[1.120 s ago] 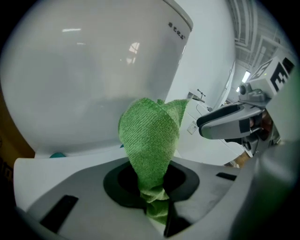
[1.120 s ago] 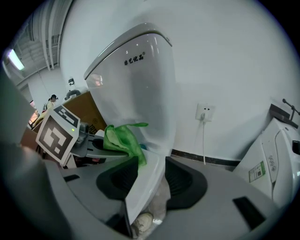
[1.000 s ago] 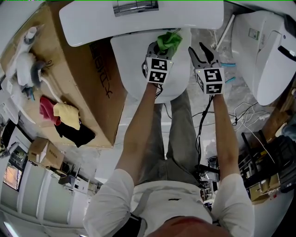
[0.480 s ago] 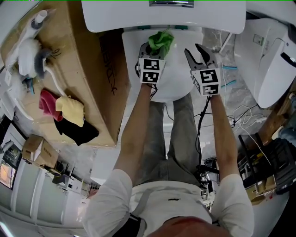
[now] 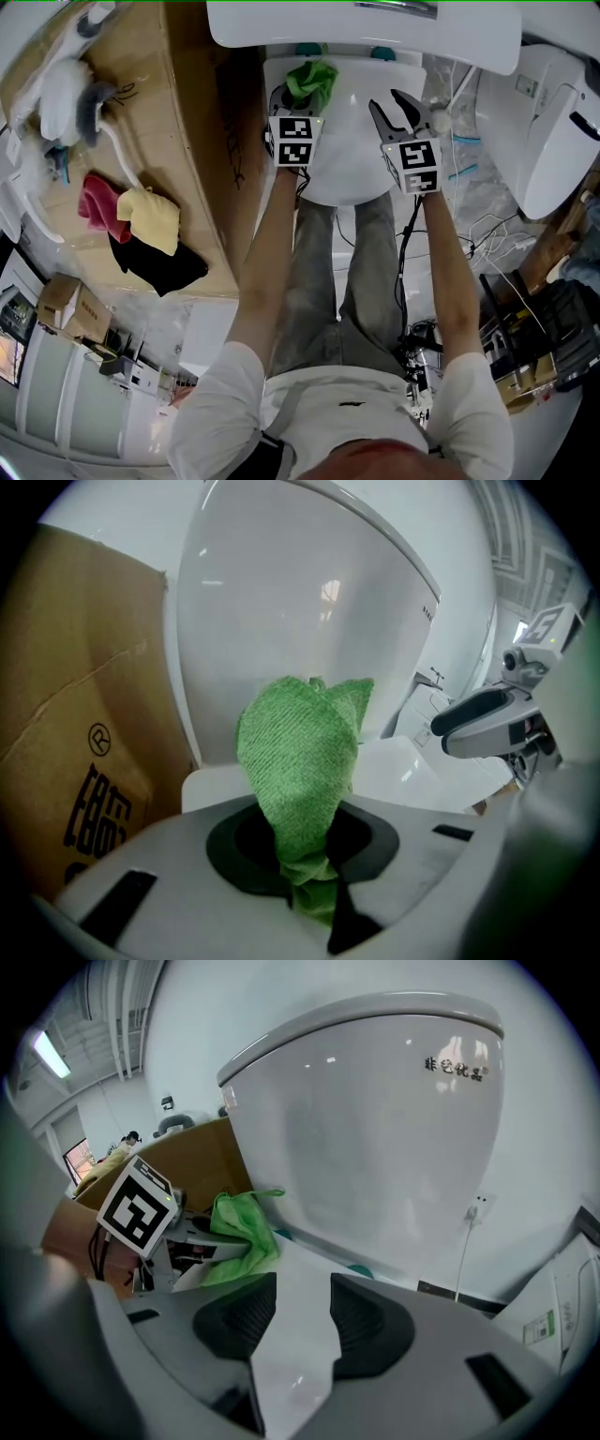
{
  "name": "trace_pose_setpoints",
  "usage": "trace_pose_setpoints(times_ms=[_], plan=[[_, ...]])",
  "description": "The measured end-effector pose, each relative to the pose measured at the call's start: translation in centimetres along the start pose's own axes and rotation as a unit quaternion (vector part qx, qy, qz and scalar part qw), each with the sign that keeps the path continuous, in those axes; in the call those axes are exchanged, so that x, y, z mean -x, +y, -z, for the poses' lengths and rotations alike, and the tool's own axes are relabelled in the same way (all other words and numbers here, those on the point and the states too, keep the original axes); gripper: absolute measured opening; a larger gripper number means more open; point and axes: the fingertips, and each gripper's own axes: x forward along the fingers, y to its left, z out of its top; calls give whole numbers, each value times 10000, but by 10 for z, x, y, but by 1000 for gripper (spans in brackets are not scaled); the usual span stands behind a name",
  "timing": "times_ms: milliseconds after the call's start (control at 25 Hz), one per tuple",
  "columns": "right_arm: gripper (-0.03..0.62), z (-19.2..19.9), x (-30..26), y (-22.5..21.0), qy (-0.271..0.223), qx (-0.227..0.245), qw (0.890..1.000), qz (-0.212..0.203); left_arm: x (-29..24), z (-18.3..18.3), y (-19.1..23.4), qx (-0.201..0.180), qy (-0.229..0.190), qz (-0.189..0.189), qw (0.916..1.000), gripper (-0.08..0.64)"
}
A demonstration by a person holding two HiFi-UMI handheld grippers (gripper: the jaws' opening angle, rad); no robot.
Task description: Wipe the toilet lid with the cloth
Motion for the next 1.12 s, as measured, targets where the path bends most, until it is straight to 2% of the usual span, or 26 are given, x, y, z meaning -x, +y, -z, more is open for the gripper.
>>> trace_pose_setpoints(times_ms=[280,560,720,920,1120], plan=[[193,-7,-4,18,-46,61,10000,26,17,10,38,98,50,-485,9988,84],[193,-5,-2,28,-90,51,9999,95,33,20,64,-12,140,-1043,9944,83],[193,-1,4,28,-26,-87,9998,165,50,25,83,-17,204,-1522,9881,83],[193,5,9,25,-35,-97,9998,163,68,34,92,-67,226,-1945,9806,83],[193,13,14,21,-65,-108,9999,107,88,42,100,-380,342,-2663,9625,83]])
